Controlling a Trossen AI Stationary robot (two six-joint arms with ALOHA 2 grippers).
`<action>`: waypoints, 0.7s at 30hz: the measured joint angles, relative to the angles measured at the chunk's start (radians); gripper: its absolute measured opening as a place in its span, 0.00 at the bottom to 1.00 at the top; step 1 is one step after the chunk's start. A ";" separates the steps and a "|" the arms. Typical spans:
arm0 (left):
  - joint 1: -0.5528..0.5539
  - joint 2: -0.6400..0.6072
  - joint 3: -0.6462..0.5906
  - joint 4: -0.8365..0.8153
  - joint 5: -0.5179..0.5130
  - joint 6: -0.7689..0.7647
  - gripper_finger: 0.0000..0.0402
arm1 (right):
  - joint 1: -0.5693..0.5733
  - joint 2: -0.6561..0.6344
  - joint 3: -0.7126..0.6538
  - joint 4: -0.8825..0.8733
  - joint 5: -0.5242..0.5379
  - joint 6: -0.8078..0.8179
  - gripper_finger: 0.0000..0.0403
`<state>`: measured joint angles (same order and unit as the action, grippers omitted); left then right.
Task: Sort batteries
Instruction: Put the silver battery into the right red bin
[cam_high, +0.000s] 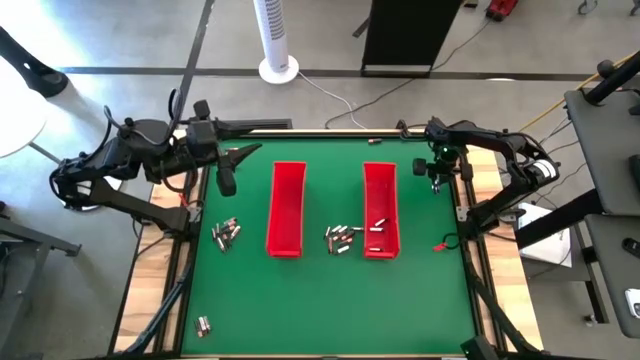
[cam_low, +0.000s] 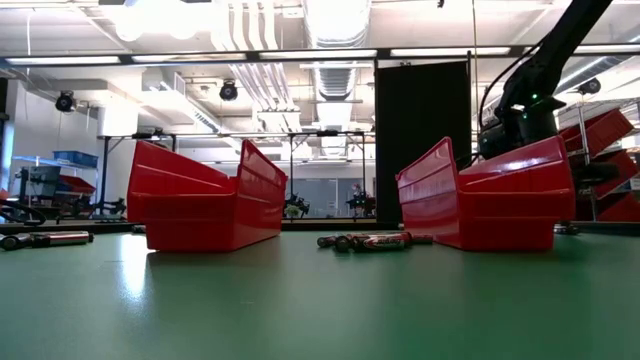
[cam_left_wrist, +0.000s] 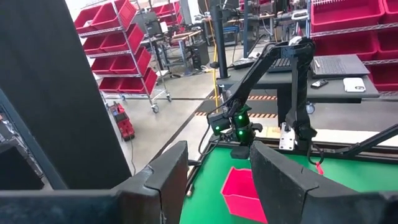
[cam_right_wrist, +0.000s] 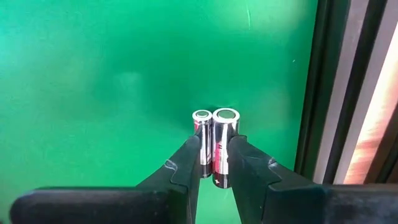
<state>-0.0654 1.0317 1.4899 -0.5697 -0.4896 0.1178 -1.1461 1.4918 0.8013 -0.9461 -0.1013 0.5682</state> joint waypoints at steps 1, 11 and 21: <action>0.000 0.000 0.000 0.000 0.000 0.000 0.39 | 0.000 0.000 0.000 0.002 0.000 0.000 0.19; 0.000 0.008 0.000 0.000 0.000 0.003 0.39 | 0.005 -0.011 0.000 0.018 -0.011 0.016 0.29; 0.000 0.006 0.000 0.004 0.000 0.003 0.39 | 0.005 -0.032 0.000 0.005 -0.013 0.028 0.33</action>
<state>-0.0654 1.0382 1.4899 -0.5655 -0.4896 0.1211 -1.1412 1.4600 0.8013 -0.9413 -0.1143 0.5958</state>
